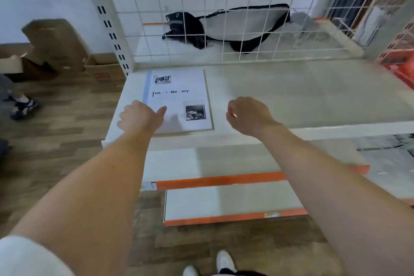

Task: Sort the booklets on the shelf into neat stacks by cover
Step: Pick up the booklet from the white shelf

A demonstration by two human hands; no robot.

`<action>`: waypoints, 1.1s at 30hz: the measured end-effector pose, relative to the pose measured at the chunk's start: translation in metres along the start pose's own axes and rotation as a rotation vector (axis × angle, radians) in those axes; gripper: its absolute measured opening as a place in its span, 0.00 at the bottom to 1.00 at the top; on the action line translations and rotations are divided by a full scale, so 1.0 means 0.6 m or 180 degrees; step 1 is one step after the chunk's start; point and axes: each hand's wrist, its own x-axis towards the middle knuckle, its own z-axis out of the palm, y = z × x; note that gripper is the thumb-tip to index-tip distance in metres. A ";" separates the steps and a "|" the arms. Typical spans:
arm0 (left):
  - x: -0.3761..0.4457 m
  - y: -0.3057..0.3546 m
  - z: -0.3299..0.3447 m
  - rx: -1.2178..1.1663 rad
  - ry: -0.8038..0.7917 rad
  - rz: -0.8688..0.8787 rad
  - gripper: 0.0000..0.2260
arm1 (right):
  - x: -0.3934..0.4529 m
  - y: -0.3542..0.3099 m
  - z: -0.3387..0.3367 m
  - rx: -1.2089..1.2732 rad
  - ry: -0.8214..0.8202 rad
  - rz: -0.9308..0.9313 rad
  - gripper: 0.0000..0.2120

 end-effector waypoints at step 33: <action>0.004 -0.029 -0.030 -0.0804 0.0602 0.0443 0.17 | 0.059 -0.063 0.042 -0.0716 0.0269 -0.0705 0.07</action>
